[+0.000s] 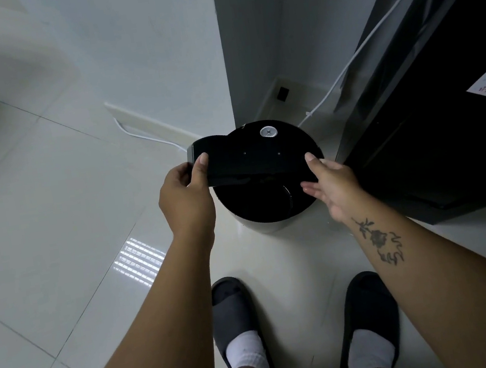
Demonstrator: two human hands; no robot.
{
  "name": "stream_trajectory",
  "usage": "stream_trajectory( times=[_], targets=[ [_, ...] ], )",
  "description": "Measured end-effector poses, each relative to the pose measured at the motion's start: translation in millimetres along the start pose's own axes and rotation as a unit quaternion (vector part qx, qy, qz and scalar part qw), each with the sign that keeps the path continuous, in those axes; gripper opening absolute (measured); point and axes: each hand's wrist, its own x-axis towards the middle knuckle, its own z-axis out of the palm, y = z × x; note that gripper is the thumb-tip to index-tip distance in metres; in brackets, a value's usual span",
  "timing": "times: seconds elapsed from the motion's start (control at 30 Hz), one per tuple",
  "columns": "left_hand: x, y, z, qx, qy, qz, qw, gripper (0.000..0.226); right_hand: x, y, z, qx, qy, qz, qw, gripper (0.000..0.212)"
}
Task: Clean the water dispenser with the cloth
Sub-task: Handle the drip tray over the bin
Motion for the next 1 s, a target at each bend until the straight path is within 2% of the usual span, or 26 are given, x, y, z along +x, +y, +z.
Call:
stream_trajectory(
  times=[0.1,0.23,0.33,0.37,0.43,0.47,0.57,0.6,0.7,0.77,0.83,1.0],
  targets=[
    [0,2,2,-0.012,-0.009,0.000,1.000,0.050,1,-2,-1,0.004,0.013,-0.003,1.000,0.071],
    [0,4,2,-0.018,-0.007,0.007,1.000,0.051,-2,-5,-1,0.031,-0.021,0.023,0.999,0.059],
    [0,4,1,-0.018,-0.014,0.009,1.000,0.052,-1,-9,-1,0.043,-0.013,0.017,0.999,0.069],
    [1,4,0,-0.018,-0.013,0.010,1.000,0.051,0,-11,-1,0.044,-0.018,0.024,0.999,0.066],
    [1,4,-1,-0.017,-0.007,0.013,1.000,0.050,-2,-14,-1,0.037,-0.025,0.040,0.998,0.046],
    [1,5,-1,-0.016,-0.008,0.015,1.000,0.050,-3,-16,0,0.029,-0.018,0.042,0.999,0.045],
    [0,6,1,-0.016,-0.030,0.020,0.999,0.051,-3,-20,5,-0.022,0.002,0.025,0.999,0.074],
    [0,6,1,-0.016,-0.030,0.022,0.999,0.050,-3,-20,5,-0.024,0.001,0.027,0.999,0.073],
    [0,7,-1,-0.023,-0.027,0.025,0.999,0.047,-1,-18,4,0.004,-0.001,0.031,1.000,0.040],
    [0,5,-1,-0.016,-0.049,0.024,0.998,0.046,-1,-18,5,0.023,-0.008,0.028,0.999,0.047],
    [0,4,0,-0.016,-0.055,0.027,0.998,0.045,-3,-20,8,0.021,-0.002,0.025,0.999,0.067],
    [8,0,-4,-0.023,-0.042,0.018,0.999,0.045,-5,-24,8,0.030,-0.010,0.033,0.999,0.054]
  ],
)
